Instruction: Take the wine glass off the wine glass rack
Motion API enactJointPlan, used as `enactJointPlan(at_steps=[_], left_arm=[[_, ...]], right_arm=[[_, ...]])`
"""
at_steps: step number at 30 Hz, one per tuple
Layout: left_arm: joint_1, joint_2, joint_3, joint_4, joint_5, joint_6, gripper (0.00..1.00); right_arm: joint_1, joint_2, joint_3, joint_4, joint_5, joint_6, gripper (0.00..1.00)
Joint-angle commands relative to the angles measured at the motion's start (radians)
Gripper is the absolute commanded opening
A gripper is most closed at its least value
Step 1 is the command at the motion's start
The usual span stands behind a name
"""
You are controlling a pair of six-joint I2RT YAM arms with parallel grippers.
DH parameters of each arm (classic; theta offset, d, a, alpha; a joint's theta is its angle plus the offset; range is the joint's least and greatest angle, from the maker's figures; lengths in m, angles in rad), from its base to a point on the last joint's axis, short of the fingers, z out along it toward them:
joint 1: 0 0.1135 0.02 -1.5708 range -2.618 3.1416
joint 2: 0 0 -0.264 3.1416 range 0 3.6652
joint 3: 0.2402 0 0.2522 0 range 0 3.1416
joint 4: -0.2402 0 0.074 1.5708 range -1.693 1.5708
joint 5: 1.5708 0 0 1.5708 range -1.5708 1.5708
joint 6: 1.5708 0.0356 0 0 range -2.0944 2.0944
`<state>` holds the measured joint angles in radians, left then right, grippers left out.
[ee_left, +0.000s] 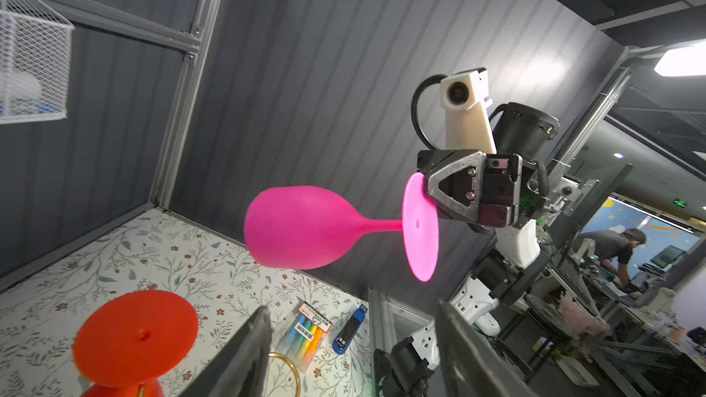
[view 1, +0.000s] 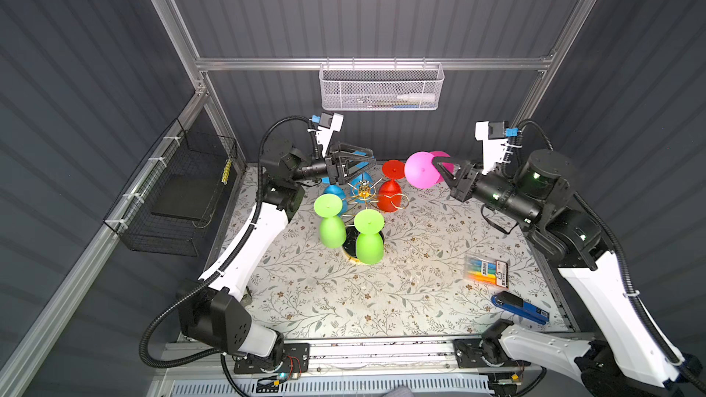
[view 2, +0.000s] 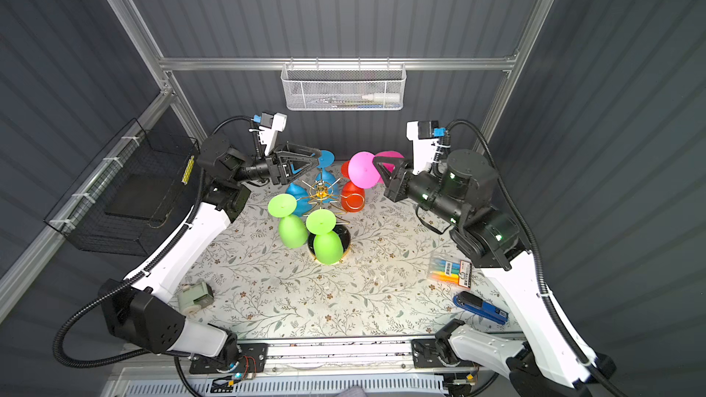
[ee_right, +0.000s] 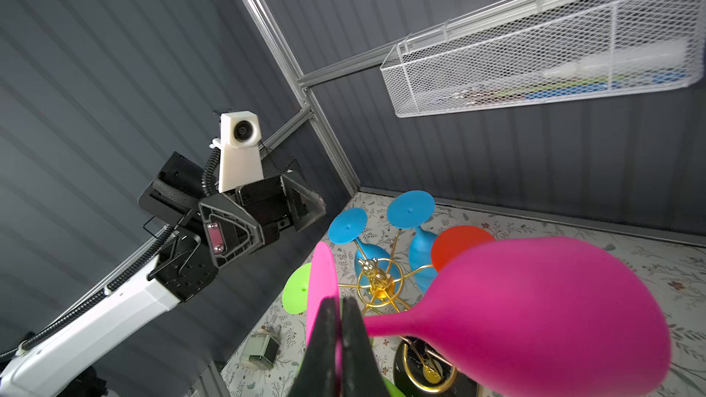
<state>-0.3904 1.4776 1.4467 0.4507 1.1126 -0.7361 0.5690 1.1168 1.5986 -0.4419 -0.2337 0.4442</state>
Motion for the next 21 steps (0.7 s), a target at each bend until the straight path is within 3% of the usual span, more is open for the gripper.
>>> enactJointPlan(at_steps=[1,10,15,18,20,21], left_arm=[[-0.025,-0.003,0.04,0.051,0.062,-0.028,0.69],[-0.084,0.01,0.034,0.084,0.076,-0.049,0.69],[-0.094,0.023,0.034,0.114,0.074,-0.074,0.64],[-0.098,0.032,0.043,0.136,0.077,-0.092,0.52],[-0.1,0.036,0.045,0.137,0.073,-0.097,0.31],[-0.1,0.039,0.043,0.137,0.068,-0.098,0.26]], right_arm=[[0.001,0.037,0.028,0.095,-0.074,0.012,0.0],[0.013,0.099,0.015,0.193,-0.144,0.065,0.0],[0.022,0.116,0.009,0.206,-0.152,0.073,0.0],[0.024,0.115,-0.009,0.213,-0.149,0.076,0.0],[0.025,0.112,-0.021,0.217,-0.144,0.078,0.0],[0.025,0.112,-0.026,0.22,-0.142,0.08,0.0]])
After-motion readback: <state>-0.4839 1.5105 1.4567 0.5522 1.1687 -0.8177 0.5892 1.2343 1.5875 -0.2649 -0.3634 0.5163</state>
